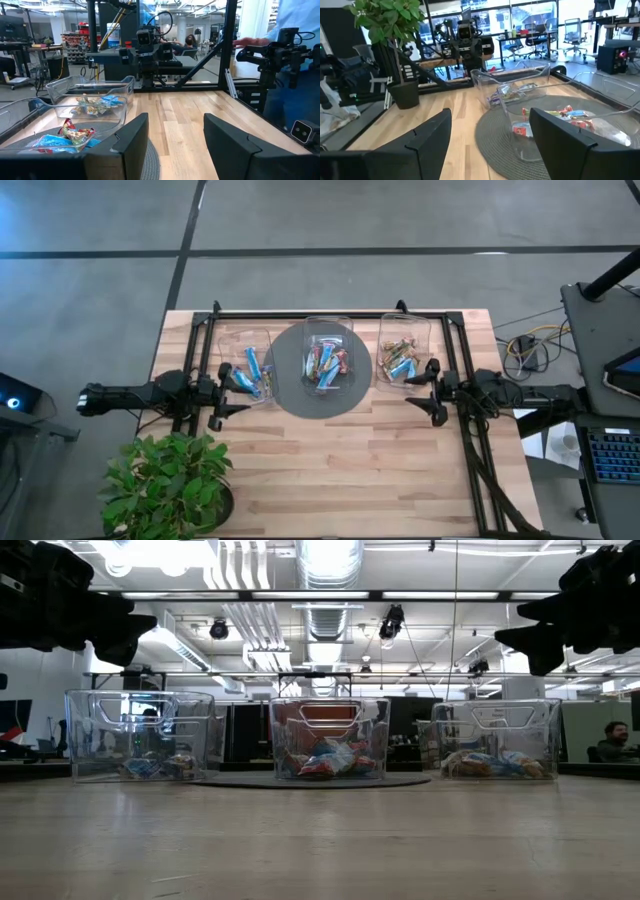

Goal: Pick and place Granola Bars by type
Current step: Return to Home Position

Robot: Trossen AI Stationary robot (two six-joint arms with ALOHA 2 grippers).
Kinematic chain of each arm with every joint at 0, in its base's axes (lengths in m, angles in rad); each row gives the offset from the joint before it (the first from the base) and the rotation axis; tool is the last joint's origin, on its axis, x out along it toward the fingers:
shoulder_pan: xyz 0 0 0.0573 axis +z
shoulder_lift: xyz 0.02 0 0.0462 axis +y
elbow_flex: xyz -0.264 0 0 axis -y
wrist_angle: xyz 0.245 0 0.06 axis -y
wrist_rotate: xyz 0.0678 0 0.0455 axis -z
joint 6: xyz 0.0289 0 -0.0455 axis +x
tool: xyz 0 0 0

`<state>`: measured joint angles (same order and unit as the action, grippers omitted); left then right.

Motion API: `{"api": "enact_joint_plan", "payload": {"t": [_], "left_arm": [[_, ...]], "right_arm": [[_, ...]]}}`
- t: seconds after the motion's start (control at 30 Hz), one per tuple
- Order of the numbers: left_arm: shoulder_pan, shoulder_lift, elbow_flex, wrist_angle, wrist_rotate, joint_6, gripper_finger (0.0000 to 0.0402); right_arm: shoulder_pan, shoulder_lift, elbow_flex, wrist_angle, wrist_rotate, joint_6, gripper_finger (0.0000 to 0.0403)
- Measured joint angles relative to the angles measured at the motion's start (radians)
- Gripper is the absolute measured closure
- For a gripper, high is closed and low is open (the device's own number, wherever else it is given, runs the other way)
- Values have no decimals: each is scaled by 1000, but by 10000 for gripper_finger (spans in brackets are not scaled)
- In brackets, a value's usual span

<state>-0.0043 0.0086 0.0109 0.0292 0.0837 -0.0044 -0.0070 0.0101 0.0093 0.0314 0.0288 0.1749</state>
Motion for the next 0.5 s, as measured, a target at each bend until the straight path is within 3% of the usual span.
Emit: {"api": "enact_joint_plan", "payload": {"t": [0.5], "left_arm": [[0,0,0,-1,0,0,227]], "right_arm": [[0,-1,0,0,-2,0,148]]}}
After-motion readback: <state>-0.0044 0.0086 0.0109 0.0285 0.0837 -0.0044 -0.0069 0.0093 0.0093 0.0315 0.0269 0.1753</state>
